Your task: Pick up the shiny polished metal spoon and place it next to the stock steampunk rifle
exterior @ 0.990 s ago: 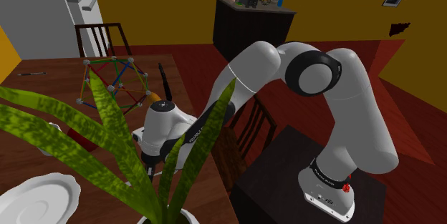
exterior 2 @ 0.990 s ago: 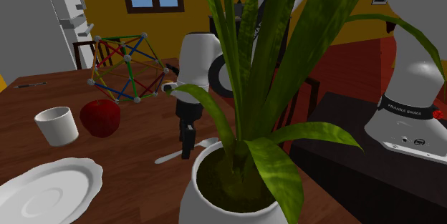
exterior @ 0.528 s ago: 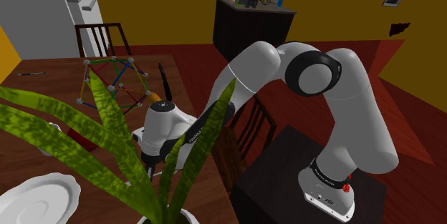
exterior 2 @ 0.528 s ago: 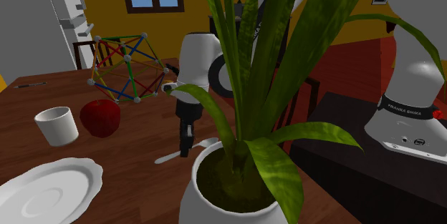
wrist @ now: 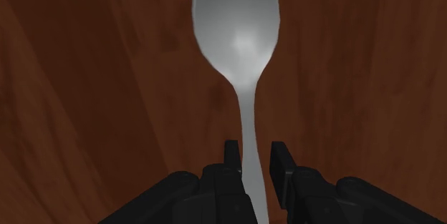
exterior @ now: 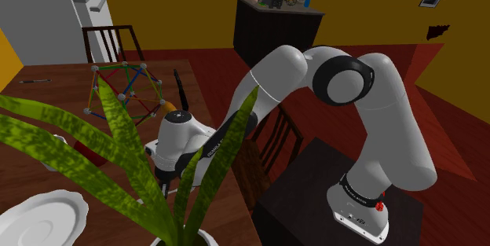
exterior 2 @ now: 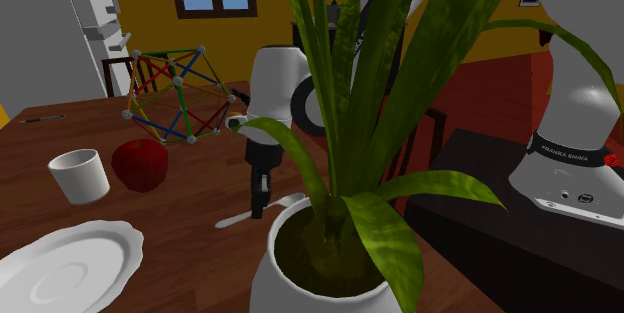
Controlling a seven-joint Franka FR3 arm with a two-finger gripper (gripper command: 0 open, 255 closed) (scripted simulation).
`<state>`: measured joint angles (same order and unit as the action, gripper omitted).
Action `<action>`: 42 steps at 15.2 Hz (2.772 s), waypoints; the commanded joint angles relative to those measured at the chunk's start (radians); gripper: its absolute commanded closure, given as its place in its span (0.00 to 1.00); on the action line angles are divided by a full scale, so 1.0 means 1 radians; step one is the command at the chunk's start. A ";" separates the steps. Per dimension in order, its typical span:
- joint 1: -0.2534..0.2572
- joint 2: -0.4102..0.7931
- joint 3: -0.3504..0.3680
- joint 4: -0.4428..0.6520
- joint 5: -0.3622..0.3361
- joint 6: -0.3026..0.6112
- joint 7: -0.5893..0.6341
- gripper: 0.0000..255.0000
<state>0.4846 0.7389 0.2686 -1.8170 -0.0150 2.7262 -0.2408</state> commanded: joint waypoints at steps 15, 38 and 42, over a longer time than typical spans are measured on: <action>-0.027 -0.157 0.031 -0.029 0.026 -0.127 0.005 1.00; -0.247 -0.189 0.026 0.105 0.093 -0.333 -0.255 1.00; -0.302 -0.142 0.013 0.188 0.098 -0.385 -0.328 1.00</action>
<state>0.1962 0.5769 0.2864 -1.6613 0.0830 2.3583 -0.5484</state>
